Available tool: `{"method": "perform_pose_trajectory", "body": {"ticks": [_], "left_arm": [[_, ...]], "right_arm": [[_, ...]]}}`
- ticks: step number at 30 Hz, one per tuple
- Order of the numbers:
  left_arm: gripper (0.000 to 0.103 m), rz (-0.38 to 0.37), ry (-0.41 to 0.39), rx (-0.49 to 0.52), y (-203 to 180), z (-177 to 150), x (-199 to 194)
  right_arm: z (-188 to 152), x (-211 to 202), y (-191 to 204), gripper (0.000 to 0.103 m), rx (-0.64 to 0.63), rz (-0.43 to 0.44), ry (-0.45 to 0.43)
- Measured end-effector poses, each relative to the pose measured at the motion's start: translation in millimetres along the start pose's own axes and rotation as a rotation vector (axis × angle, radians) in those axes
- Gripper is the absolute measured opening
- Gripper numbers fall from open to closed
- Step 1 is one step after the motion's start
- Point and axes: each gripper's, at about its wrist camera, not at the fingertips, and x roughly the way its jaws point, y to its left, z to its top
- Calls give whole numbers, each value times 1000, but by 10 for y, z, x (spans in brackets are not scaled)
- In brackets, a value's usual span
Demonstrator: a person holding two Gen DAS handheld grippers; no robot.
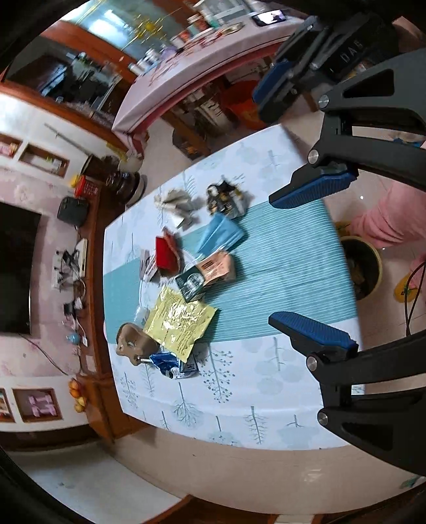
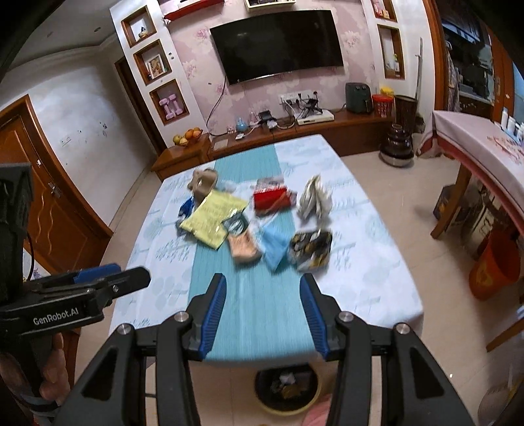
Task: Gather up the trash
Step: 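Move both open tools back toward the remaining trash on the table, then grasp the green drink carton with the left tool while the right tool grasps the white tissue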
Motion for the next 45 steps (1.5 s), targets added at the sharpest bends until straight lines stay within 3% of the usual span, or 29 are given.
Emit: {"method": "perform_pose_trajectory", "body": {"ticks": [5,9,13,18,27,36,38,40,45], "left_arm": [[64,55,50,-70,-27,372,477],[64,79,112,-164,-12,605,926],[64,130,162,-223,-22,770,1360],[64,187,213,-309,28,905,1848],[64,247,289,-411,172,1004,2405],[64,267,341,-447,252,997,2729],[57,266,344,-452,272,989,2776],[41,245,357,-467,292,971,2827],[41,247,342,-474,266,971,2845]], "right_arm": [[447,384,-325,47,-8,38,3],[821,809,-614,48,-22,63,72],[1102,1187,-826,63,-55,94,131],[1306,1687,-982,63,-105,126,207],[1422,2485,-982,64,-103,124,325],[1343,2898,-1024,64,-114,106,402],[1342,2938,-1063,64,-108,107,404],[1347,2956,-1099,64,-96,116,406],[1363,2985,-1139,52,-103,134,398]]}}
